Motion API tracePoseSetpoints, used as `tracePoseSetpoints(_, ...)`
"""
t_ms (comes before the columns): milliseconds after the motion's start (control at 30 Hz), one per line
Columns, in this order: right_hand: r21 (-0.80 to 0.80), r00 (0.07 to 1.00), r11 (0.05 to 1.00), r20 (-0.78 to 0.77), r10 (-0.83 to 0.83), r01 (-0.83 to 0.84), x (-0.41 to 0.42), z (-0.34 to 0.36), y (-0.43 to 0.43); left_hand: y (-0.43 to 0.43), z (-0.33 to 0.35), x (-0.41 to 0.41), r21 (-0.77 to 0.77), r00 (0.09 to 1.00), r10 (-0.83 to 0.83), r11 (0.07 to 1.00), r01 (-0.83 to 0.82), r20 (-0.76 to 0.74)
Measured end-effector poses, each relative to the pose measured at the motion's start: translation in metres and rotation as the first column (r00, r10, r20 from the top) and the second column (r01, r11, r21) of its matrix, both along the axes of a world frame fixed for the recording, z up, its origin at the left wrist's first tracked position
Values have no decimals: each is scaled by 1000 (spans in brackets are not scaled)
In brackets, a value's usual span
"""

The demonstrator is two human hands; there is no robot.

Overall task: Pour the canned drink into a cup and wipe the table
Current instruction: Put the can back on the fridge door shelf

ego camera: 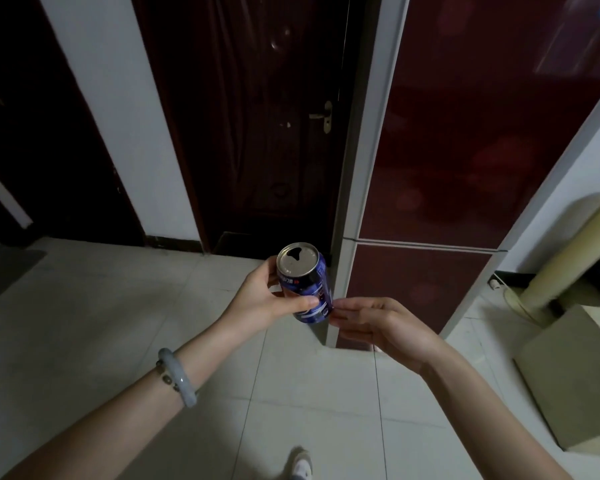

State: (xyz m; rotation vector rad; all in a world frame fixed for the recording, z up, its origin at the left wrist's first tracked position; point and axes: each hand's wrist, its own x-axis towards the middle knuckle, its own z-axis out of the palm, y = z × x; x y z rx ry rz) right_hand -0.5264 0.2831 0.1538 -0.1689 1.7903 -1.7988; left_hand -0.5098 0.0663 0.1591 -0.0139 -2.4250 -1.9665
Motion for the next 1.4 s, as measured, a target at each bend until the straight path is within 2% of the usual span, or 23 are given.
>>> tracePoseSetpoints(233, -30, 999, 998, -9, -48, 47, -103, 12, -8, -6, 17, -114, -9, 998, -60, 998, 60, -18)
tracePoseSetpoints(467, -3, 998, 998, -13, -59, 59, -180, 18, -8, -6, 19, -198, 57, 996, -90, 994, 91, -23)
tracePoseSetpoints(733, 114, 993, 987, -53, -107, 112, -237, 19, -17, -14, 15, -271, 80, 988, -157, 985, 155, 10)
tracePoseSetpoints(1000, 134, 973, 966, -86, -212, 222, -295, 31, -42, -37, 26, -353, 48, 965, -263, 963, 264, -14)
tracePoseSetpoints(1400, 223, 944, 935, -247, -218, 275, -364, 55, -85, -75, 49, -453, 37, 906, -418, 906, 421, -65)
